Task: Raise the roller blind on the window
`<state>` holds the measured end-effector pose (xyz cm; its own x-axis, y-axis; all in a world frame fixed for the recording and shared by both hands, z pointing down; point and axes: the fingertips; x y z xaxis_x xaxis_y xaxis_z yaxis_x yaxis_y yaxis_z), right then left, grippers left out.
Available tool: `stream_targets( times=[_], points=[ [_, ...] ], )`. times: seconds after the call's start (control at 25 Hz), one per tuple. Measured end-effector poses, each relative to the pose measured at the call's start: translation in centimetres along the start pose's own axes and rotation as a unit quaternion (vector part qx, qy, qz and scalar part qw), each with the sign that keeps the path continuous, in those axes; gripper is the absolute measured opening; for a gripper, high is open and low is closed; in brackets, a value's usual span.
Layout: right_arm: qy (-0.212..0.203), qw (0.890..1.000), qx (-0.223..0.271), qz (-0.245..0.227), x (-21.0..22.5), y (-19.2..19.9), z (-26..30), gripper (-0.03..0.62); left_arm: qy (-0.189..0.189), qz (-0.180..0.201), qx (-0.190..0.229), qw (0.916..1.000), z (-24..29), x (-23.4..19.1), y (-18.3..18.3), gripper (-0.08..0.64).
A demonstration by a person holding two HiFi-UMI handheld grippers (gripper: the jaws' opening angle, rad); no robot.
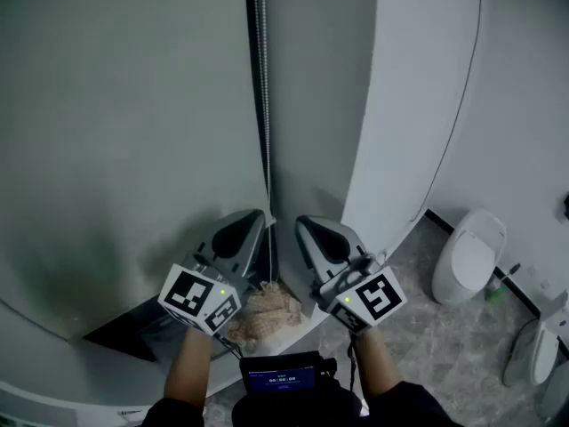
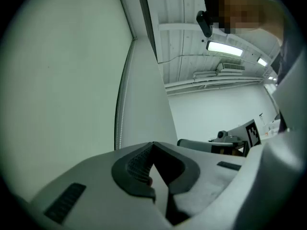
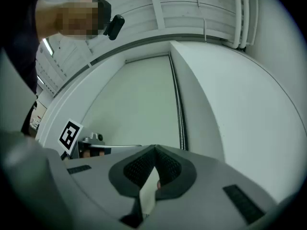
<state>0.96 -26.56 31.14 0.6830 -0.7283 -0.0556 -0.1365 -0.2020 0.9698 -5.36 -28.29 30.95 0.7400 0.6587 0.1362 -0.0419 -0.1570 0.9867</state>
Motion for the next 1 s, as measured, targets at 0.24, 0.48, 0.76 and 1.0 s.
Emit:
stream_targets(
  times=[0.24, 0.48, 0.76, 1.0],
  points=[
    [0.002, 1.0, 0.006, 0.002, -0.2, -0.2, 0.2, 0.006, 0.004, 0.006, -0.003, 1.0, -0.2, 0.0, 0.3, 0.006],
    [0.002, 1.0, 0.011, -0.008, -0.2, -0.5, 0.8, 0.006, -0.003, 0.018, -0.002, 0.9998, 1.0, -1.6, 0.1, 0.005],
    [-0.024, 0.999, 0.023, 0.018, 0.0, -1.2, 0.9, 0.008, -0.074, 0.073, -0.003, 0.9945, 7.5, -6.4, -3.1, 0.04],
    [-0.01, 1.0, 0.016, 0.004, 0.5, -0.6, 0.4, 0.008, -0.103, 0.08, -0.002, 0.9915, 12.1, -9.4, -5.3, 0.069]
  ],
)
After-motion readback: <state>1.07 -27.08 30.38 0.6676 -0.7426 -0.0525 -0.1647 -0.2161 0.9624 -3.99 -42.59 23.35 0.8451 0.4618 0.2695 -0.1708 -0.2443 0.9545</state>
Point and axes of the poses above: the fingertips, and each gripper's own axes: z forward along the fingers, x to its right, y out of its underside, and after that the axes turned 7 degrees about -x, right-handed
